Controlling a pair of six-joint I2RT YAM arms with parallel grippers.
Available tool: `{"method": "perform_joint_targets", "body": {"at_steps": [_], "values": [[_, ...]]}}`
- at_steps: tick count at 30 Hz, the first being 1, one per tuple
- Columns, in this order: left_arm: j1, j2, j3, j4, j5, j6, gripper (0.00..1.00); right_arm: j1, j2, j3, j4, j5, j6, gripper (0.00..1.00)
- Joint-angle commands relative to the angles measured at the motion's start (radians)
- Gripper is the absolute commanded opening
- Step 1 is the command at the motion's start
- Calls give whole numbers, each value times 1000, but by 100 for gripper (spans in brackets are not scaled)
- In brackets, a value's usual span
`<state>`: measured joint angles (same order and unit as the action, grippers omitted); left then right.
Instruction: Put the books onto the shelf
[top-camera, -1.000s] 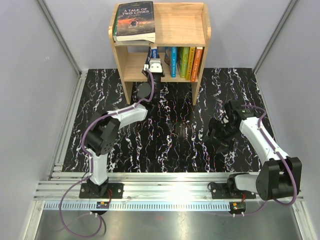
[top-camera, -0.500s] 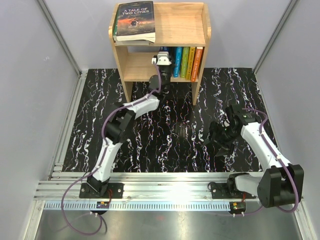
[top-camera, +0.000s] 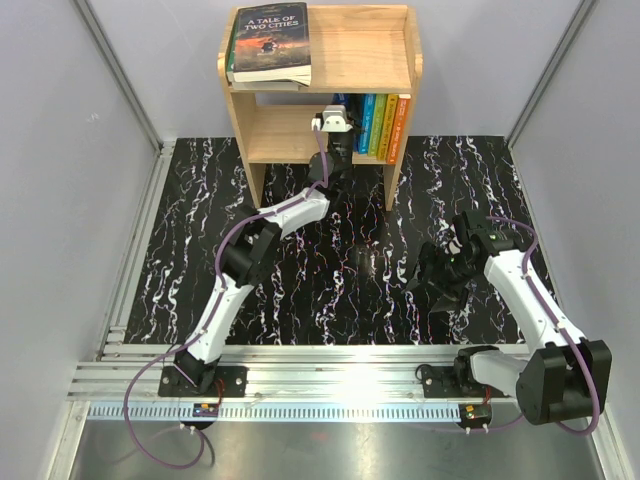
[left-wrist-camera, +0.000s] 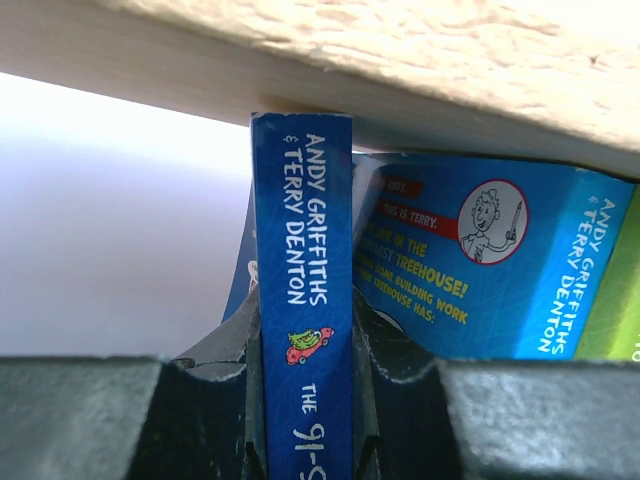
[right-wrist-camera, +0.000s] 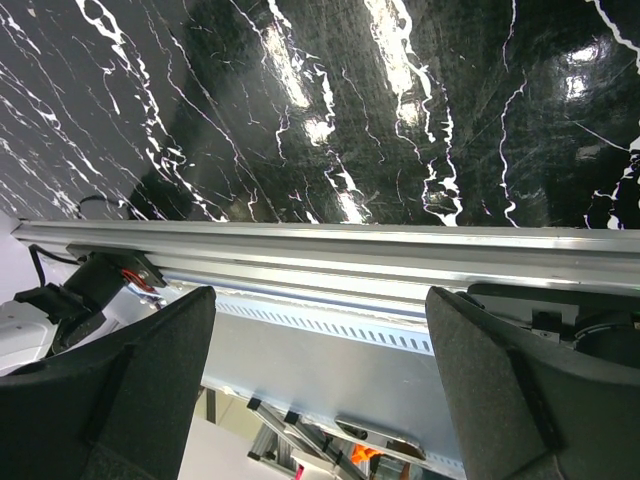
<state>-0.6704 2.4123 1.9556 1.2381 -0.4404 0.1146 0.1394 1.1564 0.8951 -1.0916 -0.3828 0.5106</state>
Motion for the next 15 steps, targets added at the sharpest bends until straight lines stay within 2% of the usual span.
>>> {"method": "perform_joint_targets", "body": {"at_steps": [1, 2, 4, 5, 6, 10, 12, 13, 15], "values": [[-97, -24, 22, 431, 126, -122, 0, 11, -27, -1, 19, -10, 9, 93], [-95, -34, -27, 429, 135, -121, 0, 11, -29, -2, 21, -10, 9, 93], [-97, -76, -84, 429, 185, -121, 9, 11, -35, -4, 22, -10, 11, 93], [-97, -91, -110, 428, 209, -98, 15, 9, -35, -4, 24, -10, 12, 93], [-98, -107, -169, 429, 230, -84, 31, 11, -37, -4, 24, -11, 12, 93], [-100, -214, -340, 414, 304, -41, 56, 11, -47, 5, 19, -2, 12, 93], [-103, -249, -406, 403, 319, -21, 64, 9, -50, 8, 18, 2, 11, 93], [-103, -281, -456, 388, 336, -17, 75, 11, -52, 11, 19, 4, 9, 93], [-106, -308, -491, 374, 338, -6, 84, 11, -60, 10, 16, 2, 9, 93]]}}
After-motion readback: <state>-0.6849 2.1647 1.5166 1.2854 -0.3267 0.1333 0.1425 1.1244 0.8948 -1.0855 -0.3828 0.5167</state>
